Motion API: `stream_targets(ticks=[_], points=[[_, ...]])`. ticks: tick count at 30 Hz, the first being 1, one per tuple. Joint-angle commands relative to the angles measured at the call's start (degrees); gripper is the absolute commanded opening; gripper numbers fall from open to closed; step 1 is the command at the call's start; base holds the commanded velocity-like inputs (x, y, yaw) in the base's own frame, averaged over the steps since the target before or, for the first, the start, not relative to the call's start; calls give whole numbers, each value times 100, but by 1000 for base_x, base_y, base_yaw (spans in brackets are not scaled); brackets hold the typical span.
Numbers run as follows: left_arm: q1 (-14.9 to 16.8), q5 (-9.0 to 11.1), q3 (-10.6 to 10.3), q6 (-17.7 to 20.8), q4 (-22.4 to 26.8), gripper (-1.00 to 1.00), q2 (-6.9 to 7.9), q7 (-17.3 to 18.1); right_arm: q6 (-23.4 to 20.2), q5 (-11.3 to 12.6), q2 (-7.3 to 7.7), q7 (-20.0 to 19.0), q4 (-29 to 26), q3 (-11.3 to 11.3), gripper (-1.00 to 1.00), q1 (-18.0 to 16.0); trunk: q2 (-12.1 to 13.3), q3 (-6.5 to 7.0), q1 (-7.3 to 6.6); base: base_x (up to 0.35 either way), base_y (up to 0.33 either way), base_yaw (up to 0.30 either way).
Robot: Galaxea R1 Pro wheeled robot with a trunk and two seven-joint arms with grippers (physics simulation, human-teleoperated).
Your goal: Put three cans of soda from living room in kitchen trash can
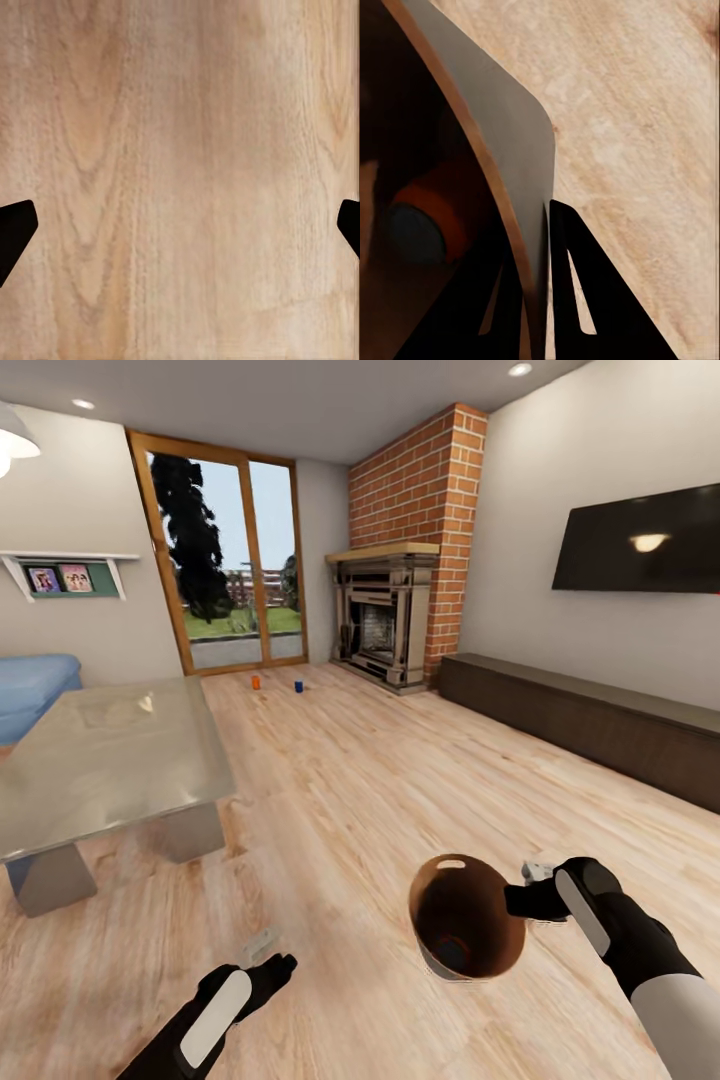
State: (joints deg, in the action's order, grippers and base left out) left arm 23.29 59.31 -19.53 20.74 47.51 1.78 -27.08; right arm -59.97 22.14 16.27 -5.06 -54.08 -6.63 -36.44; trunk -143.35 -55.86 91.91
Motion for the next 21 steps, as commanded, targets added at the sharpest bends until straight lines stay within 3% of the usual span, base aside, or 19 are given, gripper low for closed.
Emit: stream_targets(ticks=[1, 9, 21], points=[[0, 0, 0, 0, -12, 100, -1, 2, -3, 256, -1, -25, -14, 2, -100, -3, -1, 1, -1, 313, -170, 0], [0, 1, 1, 0, -35, 100, 6, 24, -3, 263, 19, -29, -125, -16, -100, 9, -1, 1, -1, 329, -117, 0], [0, 1, 2, 0, -90, 100, 7, 27, -3, 268, 8, -30, -396, -25, -100, 61, -1, 1, -1, 341, -15, 0]])
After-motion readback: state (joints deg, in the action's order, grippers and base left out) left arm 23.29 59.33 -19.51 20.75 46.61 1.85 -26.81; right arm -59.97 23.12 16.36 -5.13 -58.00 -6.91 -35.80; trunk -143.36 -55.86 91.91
